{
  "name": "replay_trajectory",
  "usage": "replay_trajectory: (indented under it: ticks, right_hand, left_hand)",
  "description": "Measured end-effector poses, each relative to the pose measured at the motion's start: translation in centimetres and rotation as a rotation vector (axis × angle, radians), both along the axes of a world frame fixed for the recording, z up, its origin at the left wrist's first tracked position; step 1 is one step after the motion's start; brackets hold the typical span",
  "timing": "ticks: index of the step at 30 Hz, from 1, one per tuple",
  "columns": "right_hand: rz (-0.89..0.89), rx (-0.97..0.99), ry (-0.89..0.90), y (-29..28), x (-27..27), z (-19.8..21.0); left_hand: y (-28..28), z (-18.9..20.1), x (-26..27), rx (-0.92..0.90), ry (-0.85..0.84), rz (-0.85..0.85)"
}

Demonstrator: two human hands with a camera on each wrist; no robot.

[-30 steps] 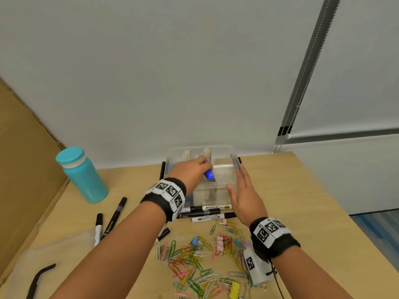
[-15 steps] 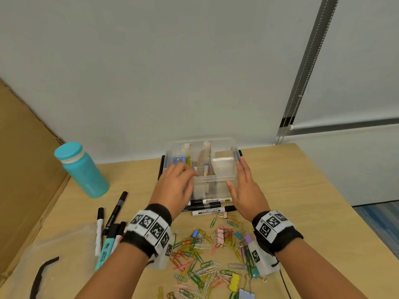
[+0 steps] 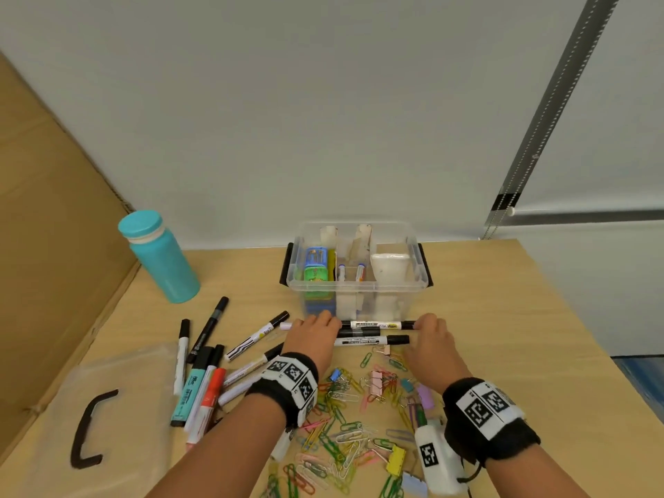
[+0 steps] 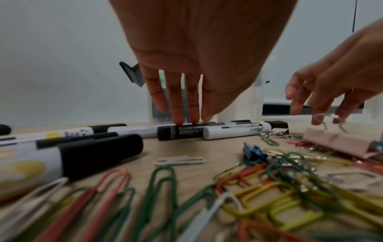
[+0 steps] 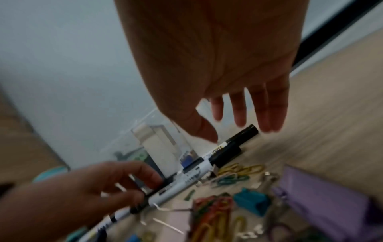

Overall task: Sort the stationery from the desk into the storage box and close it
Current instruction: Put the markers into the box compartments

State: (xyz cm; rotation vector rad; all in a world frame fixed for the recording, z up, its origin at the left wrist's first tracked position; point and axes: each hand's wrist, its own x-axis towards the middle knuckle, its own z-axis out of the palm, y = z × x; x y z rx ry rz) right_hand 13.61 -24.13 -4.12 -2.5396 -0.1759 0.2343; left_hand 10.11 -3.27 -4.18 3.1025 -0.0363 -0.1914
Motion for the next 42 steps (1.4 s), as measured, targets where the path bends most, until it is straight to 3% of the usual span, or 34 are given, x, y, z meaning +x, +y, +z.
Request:
replay_trajectory:
  ticks: [2,5,15,20,27,32,34,36,38,42]
  right_hand:
    - [0.148,-0.19,0.079,0.3,-0.1,-0.7]
    - [0.201,-0.345,0.032,0.8,0.2,-1.1]
    - [0.218,-0.389,-0.059,1.0,1.0,-1.2]
    - [0.229,-0.166,0.042,-0.5,0.8,1.1]
    - [0.311,0.314,-0.028,-1.4,-0.7,7.3]
    - [0.277,0.496,-0.396,0.1,-1.2,11.8]
    - [0.236,0.434,-0.563,1.2,-0.9,12.5]
    - [0.228,0.246,-0.635,2.6,0.0,12.4]
    - [0.268,0.013,-0.628,4.3,1.5,11.6]
    - [0.389,-0.242,-0.619,7.2,4.9,10.3]
  left_hand:
    - [-0.2,-0.1,0.3,0.039,0.018,-0.007]
    - [-0.5,-0.2,0.6,0.069,0.017,0.001]
    - [-0.8,-0.1,0.7,0.099,0.073,0.014]
    - [-0.5,0.6,0.0,-0.03,0.077,0.024]
    - [1.7,2.1,-2.9,-0.307,-0.034,0.064]
    - [2.8,3.0,-3.8,-0.415,-0.105,0.073]
    - [3.0,3.2,-3.9,-0.421,-0.123,0.085]
    - [3.1,3.3,-4.0,-0.436,-0.13,0.094]
    - [3.1,3.4,-4.0,-0.439,-0.131,0.089]
    - [2.8,3.6,-4.5,-0.439,-0.107,0.066]
